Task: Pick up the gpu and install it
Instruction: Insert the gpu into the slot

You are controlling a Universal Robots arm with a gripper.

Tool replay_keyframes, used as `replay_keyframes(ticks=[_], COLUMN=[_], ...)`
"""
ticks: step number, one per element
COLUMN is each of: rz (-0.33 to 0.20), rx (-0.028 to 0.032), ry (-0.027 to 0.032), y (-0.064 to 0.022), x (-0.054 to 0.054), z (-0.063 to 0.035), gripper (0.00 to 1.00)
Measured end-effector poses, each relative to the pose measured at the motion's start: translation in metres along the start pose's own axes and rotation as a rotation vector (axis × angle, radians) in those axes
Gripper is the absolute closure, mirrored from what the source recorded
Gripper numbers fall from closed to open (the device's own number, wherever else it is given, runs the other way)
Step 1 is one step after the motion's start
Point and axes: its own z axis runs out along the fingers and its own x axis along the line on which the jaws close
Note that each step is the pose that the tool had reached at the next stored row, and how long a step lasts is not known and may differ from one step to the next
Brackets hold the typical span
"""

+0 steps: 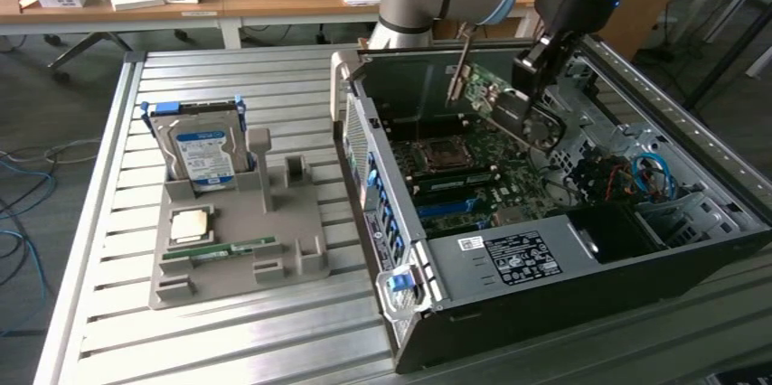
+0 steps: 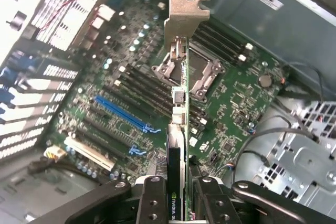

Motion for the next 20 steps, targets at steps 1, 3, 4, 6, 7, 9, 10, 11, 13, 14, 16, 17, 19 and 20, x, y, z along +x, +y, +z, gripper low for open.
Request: replay_keyframes(ticks=[1, 3, 4, 6, 7, 9, 10, 11, 13, 14, 16, 17, 19, 20], rz=[-0.018, -0.053, -0.072, -0.107, -0.125, -0.161, -0.179, -0.198, -0.234, -0.252, -0.288, -0.306, -0.343, -0.361], rx=[0.0008, 0.0023, 0.003, 0.0045, 0.0052, 0.0065, 0.0071, 0.0078, 0.009, 0.0096, 0.0105, 0.0109, 0.0117, 0.0121], ry=[0.0011, 0.0033, 0.0045, 0.0067, 0.0077, 0.0098, 0.0109, 0.0119, 0.0139, 0.0148, 0.0167, 0.0175, 0.0191, 0.0201], y=[0.0, 0.0, 0.0, 0.0, 0.0, 0.0, 0.0, 0.0, 0.0, 0.0, -0.0001, -0.0001, -0.0001, -0.0001], x=[0.0, 0.0, 0.0, 0.0, 0.0, 0.0, 0.0, 0.0, 0.0, 0.0, 0.0, 0.0, -0.0001, -0.0001], z=[0.0, 0.0001, 0.0002, 0.0003, 0.0003, 0.0004, 0.0005, 0.0006, 0.0006, 0.0007, 0.0008, 0.0009, 0.001, 0.0011], gripper=[0.74, 0.74, 0.74, 0.74, 0.74, 0.74, 0.74, 0.74, 0.74, 0.74, 0.74, 0.74, 0.74, 0.74])
